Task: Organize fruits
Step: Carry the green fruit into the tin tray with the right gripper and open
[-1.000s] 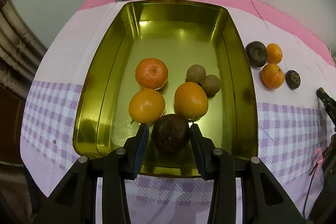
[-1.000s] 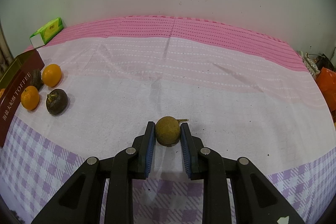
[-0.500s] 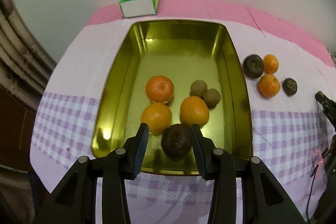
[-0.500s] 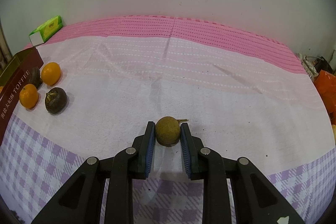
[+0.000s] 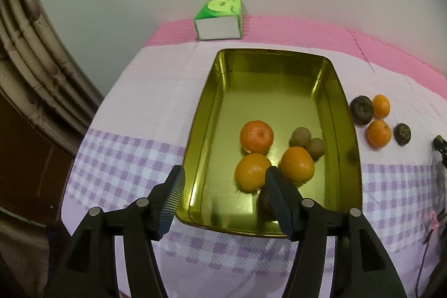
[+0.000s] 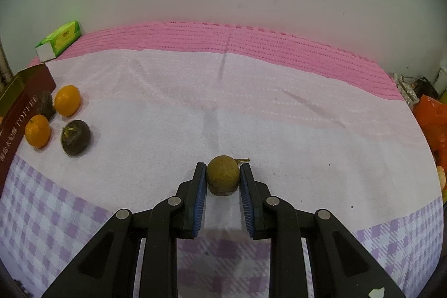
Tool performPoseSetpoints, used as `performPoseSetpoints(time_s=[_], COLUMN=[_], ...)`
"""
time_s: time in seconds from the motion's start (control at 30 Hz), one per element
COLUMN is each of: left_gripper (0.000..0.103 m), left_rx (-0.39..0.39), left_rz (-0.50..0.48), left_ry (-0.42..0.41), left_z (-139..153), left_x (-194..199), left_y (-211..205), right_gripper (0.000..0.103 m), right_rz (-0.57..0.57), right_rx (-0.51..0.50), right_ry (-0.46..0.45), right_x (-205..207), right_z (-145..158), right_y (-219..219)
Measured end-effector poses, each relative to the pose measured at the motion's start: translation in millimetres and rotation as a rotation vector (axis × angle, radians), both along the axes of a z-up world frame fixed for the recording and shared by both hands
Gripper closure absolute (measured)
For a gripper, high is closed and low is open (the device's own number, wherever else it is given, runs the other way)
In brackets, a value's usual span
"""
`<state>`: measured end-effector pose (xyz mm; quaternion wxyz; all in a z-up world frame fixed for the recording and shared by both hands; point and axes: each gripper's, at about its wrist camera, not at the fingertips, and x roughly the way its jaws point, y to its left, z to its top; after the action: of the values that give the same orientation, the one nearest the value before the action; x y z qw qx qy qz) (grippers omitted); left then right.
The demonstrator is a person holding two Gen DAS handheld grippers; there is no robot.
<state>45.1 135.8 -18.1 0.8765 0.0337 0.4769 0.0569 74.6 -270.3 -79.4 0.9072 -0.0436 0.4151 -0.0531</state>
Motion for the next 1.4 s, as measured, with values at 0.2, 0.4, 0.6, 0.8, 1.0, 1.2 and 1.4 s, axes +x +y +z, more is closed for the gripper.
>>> performPoseSetpoints(time_s=[0.2, 0.4, 0.6, 0.8, 1.0, 1.2, 1.4], left_gripper=[0.033, 0.030, 0.028, 0.022, 0.019, 0.017, 0.017], left_rx=[-0.008, -0.006, -0.008, -0.018, -0.035, -0.054, -0.063], left_rz=[0.036, 0.087, 0.133, 0.178, 0.201, 0.214, 0.222], left_ry=[-0.009, -0.024, -0.048, -0.059, -0.052, -0.045, -0.028], left_z=[-1, 3, 10, 17, 17, 16, 14], left_x=[0, -2, -6, -9, -9, -9, -8], left_y=[10, 21, 33, 47, 55, 60, 62], right_gripper=[0.081, 0.081, 0.081, 0.081, 0.081, 0.081, 0.081], right_rz=[0.056, 0.191, 0.354, 0.496, 0.587, 0.626, 0.638], right_rx=[0.028, 0.091, 0.134, 0.144, 0.124, 0.100, 0.075], right_ry=[-0.031, -0.040, -0.031, -0.024, 0.002, 0.039, 0.077], right_x=[-3, -4, -7, -14, -15, -12, -9], right_z=[24, 44, 54, 59, 52, 36, 22], right_y=[25, 82, 157, 224, 271, 295, 306])
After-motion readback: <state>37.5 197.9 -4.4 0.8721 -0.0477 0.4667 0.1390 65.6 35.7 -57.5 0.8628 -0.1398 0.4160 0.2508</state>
